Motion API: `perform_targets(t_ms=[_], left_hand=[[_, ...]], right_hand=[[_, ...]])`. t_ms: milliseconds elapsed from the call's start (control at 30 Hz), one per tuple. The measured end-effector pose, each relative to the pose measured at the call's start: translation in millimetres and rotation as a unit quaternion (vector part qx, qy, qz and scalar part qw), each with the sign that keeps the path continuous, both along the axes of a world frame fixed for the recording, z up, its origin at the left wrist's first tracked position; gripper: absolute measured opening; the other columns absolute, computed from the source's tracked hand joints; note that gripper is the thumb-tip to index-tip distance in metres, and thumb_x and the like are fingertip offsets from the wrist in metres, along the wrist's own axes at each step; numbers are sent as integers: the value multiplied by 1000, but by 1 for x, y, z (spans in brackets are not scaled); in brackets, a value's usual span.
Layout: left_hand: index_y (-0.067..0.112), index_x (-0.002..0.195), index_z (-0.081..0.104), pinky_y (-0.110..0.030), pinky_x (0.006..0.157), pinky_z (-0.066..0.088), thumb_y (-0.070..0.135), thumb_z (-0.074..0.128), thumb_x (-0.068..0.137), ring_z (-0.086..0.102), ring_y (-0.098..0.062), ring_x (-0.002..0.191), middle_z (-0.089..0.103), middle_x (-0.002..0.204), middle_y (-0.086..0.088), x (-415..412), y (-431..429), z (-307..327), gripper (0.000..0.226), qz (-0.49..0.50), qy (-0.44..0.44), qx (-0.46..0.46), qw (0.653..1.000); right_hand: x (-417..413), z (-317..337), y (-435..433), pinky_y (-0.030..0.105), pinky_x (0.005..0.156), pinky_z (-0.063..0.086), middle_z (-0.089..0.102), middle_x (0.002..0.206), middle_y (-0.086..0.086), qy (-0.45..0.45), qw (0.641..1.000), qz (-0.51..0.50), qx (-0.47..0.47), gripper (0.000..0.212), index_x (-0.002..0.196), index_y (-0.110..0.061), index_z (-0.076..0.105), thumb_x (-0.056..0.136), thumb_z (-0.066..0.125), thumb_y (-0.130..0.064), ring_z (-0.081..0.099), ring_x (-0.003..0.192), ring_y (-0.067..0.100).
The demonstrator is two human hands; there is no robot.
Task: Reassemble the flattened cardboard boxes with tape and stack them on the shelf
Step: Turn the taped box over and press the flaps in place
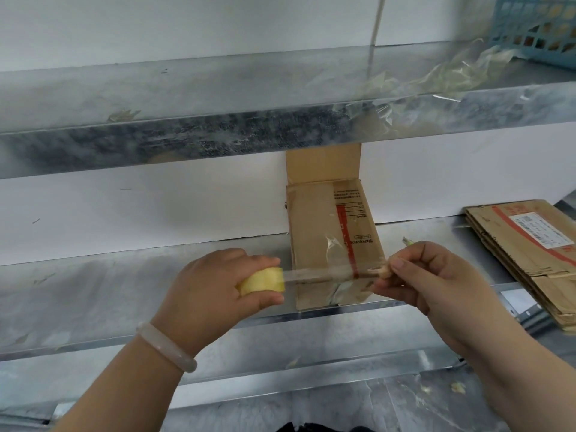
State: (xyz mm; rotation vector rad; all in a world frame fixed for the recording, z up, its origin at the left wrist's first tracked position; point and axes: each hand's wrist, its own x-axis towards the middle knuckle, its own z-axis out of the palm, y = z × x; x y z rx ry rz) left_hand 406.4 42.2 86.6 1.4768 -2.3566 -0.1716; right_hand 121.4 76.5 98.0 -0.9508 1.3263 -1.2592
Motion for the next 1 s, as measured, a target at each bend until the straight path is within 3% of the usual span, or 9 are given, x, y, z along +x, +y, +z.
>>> perform_targets(t_ms=[133,300,500,900,1000], left_hand=[[50,125,54,-9,69,38,70,40,86,53,-1,81,53,82,19,9,0,-9,46,-75,130,44,988],[44,124,59,-8,60,31,70,40,83,45,1,67,48,75,20,-4,-1,-19,52,-31,-4,-40,999],[35,124,62,-23,51,41,64,42,84,50,-9,62,50,73,13,-19,-6,-28,54,-44,-49,-89,994],[34,131,55,-21,55,41,59,45,86,47,-7,63,50,73,10,-25,-22,-53,52,-19,-10,-71,997],[36,136,49,-21,54,43,57,43,88,48,-7,63,50,75,10,-27,-31,-56,53,-25,-14,-76,997]], right_hand=[[-14,-10,1,28,66,60,71,72,14,-1,1000,-12,16,11,83,5,59,92,54,2,71,69,27],[-25,-21,-1,33,75,61,71,73,13,26,999,-36,17,11,84,2,60,93,55,0,72,74,31],[-36,-31,-11,28,68,61,69,74,15,1,998,-38,45,10,86,3,59,94,54,1,71,72,28],[-31,-66,-40,31,70,59,63,69,8,-36,998,-29,41,12,87,0,57,97,51,-4,64,67,18],[-30,-71,-50,32,70,59,62,68,9,-80,996,-30,39,13,88,1,58,97,52,-5,63,65,16]])
